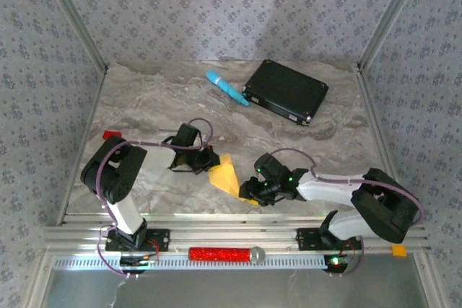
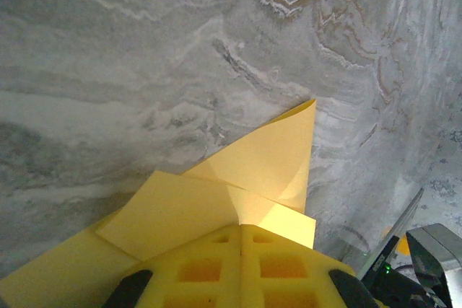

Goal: Fold a paper plane with a square sheet of paper (pick it up from the middle)

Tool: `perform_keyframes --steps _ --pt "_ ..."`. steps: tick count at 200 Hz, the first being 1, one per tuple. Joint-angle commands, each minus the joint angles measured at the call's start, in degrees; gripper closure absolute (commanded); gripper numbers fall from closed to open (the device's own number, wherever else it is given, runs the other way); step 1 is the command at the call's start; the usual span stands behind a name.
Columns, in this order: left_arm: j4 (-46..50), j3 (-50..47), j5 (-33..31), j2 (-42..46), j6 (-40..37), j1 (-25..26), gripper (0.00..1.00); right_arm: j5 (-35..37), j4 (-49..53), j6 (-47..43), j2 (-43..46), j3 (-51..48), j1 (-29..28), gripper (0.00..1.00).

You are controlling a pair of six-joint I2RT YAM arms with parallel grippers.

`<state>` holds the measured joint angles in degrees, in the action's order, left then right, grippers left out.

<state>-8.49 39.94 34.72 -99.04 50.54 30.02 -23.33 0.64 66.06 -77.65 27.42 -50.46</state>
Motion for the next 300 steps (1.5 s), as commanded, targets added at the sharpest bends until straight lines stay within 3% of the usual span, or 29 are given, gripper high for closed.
perform_keyframes --steps 1,133,238,300 --pt "3.9 -2.0 -3.1 -1.1 1.0 -0.5 1.0 -0.4 -1.1 2.2 -1.5 -0.1 -0.3 0.6" --pt "-2.4 -6.4 -3.8 -0.7 8.2 2.2 1.0 -1.9 -7.8 6.6 -2.9 -2.6 0.1 0.63" --pt "-3.3 -6.3 -1.7 -1.1 8.2 2.4 1.0 -0.6 -11.9 7.0 0.4 -4.7 2.0 0.63" --pt "-3.2 -5.9 -1.7 -1.0 8.3 2.4 1.0 1.8 0.0 6.3 0.5 -2.5 1.6 0.62"
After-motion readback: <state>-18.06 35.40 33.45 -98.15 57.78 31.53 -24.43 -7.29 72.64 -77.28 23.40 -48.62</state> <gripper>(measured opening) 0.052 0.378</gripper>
